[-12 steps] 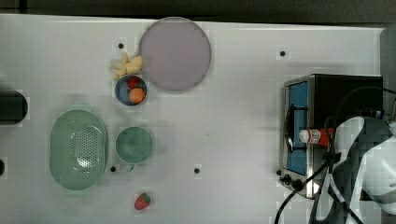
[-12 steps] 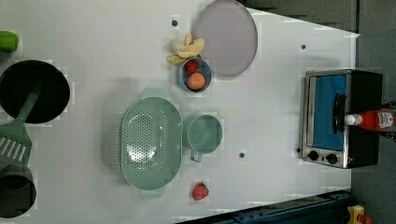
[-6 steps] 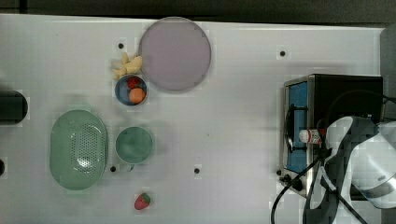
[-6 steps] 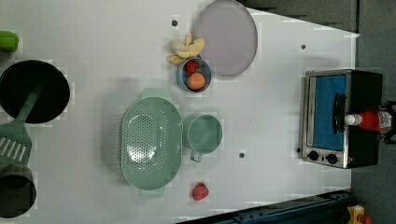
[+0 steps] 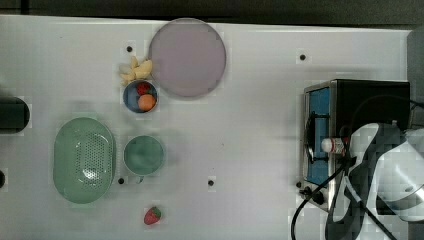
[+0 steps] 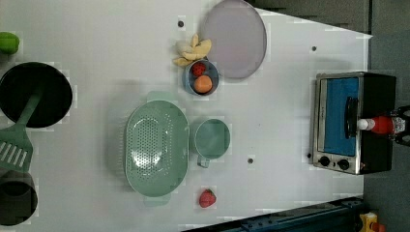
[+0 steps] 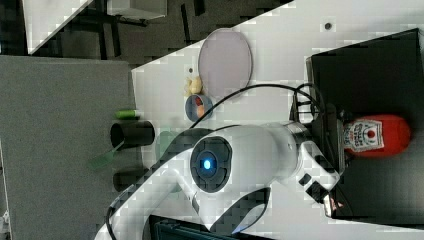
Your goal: Pick Ketchup from oven and place it on table.
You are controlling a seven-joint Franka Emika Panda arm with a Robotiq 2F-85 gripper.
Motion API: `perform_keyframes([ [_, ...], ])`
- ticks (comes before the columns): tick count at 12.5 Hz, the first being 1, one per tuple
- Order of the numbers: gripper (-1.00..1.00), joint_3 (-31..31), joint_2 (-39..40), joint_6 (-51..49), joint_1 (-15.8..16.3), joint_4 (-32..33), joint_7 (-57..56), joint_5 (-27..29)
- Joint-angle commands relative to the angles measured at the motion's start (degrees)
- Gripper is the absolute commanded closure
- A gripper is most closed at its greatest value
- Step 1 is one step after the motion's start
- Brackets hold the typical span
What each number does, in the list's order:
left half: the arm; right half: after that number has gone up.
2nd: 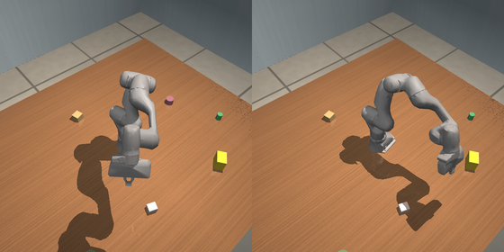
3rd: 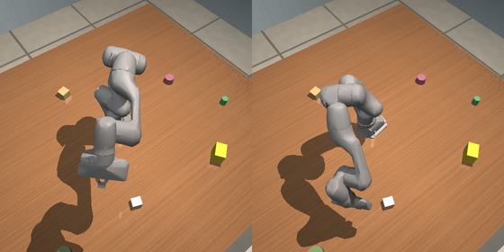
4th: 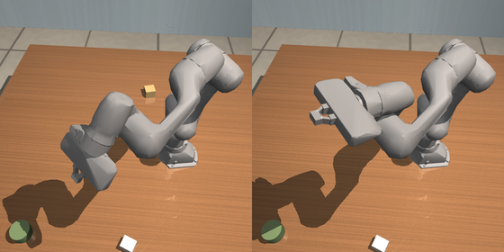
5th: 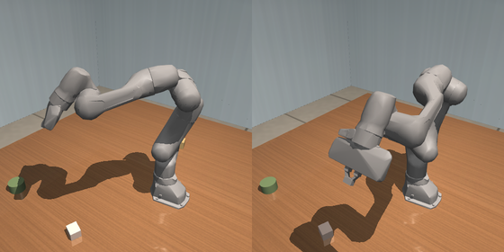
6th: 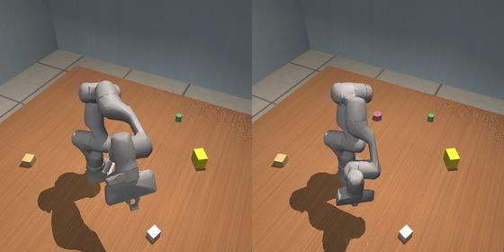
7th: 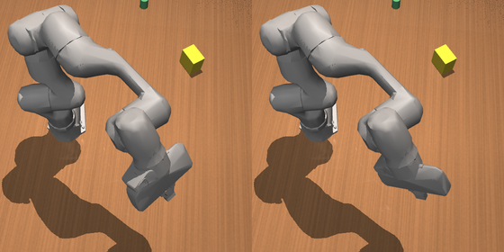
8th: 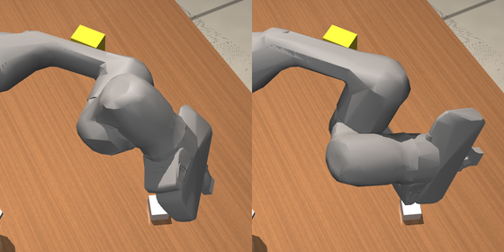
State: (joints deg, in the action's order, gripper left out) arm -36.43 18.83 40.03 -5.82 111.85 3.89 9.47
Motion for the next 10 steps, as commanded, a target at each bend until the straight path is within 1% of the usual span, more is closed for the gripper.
perform_keyframes([
  [1, -0.29, -0.79, 0.12, 0.33, -0.35, -2.00, -1.44, 0.49],
  [3, -0.29, -0.75, -1.80, -0.58, 0.43, -5.51, -2.92, -0.46],
  [4, -0.29, -0.58, -3.35, -2.42, 1.27, -8.05, -5.58, -1.82],
  [6, -0.29, 0.43, -6.61, -10.27, 3.63, -13.36, -8.85, -4.29],
  [8, -0.29, 2.45, -9.82, -20.09, 6.16, -18.25, -8.90, -4.47],
  [10, -0.29, 5.45, -12.63, -27.81, 8.26, -20.81, -8.90, -4.47],
])
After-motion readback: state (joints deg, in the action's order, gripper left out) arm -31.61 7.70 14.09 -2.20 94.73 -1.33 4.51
